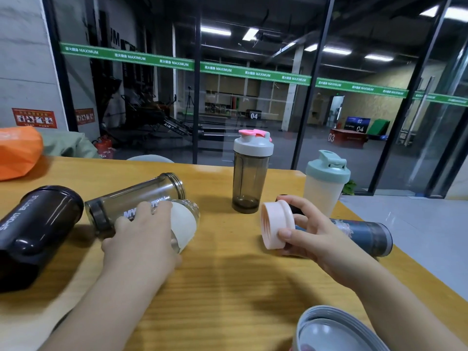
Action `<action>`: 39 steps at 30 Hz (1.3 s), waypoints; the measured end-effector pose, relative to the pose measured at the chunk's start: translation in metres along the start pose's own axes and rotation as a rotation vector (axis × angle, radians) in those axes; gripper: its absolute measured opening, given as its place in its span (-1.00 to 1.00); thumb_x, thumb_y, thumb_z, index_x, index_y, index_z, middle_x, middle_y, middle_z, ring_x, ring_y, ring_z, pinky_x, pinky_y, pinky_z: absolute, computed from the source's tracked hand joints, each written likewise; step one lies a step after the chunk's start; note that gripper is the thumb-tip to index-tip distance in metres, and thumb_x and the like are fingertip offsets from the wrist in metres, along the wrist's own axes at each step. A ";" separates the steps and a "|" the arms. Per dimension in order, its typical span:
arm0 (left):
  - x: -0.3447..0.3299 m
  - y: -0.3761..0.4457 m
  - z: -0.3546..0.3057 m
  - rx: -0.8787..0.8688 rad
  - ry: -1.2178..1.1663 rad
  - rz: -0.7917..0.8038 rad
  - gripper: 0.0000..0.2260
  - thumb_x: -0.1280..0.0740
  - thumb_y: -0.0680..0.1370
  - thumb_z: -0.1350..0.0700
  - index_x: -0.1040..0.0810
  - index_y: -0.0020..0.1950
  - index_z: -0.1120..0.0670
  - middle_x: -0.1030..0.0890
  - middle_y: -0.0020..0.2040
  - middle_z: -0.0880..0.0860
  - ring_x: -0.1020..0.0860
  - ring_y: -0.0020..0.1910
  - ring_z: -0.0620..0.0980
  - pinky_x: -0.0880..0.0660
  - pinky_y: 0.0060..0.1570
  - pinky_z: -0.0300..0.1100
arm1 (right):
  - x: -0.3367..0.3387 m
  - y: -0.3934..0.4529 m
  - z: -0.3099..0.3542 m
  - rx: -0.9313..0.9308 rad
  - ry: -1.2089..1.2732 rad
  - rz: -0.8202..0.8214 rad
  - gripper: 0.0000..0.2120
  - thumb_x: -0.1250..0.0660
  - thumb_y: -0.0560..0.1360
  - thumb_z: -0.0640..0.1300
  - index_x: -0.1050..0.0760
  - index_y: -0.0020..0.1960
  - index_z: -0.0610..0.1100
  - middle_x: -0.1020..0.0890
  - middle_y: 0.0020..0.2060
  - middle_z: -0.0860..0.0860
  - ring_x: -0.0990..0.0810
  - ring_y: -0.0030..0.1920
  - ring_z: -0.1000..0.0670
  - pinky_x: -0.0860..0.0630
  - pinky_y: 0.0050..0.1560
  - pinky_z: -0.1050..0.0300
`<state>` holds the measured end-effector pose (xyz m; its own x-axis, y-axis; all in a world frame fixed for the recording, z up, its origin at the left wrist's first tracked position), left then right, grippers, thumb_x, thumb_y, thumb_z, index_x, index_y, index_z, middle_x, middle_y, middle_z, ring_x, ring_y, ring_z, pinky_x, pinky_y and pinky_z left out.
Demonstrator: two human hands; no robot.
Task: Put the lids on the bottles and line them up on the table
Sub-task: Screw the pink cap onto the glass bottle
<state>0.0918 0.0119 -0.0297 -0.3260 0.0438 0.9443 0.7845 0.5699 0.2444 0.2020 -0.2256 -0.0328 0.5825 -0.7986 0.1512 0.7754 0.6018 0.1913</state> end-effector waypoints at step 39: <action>-0.007 0.006 -0.018 0.226 -1.632 0.416 -0.59 -0.33 0.43 -0.22 -0.59 0.17 -0.03 -0.57 0.19 0.12 -0.61 -0.01 0.21 -0.53 -0.43 -0.11 | 0.004 -0.004 0.006 0.118 -0.036 -0.057 -0.32 -0.50 0.14 0.00 -0.41 0.22 0.26 -0.58 0.17 0.07 -0.65 0.06 -0.03 -0.60 0.05 0.04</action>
<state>0.1078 0.0001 -0.0309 -0.4092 0.8633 -0.2955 0.9123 0.3937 -0.1131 0.2000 -0.2308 -0.0274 0.5270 -0.8324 0.1714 0.7718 0.5532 0.3135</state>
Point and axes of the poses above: each hand's wrist, its own y-axis towards the middle knuckle, its own x-axis out of the back of the hand, z = x × y, the point moved 1 cm from there along y, towards the middle knuckle
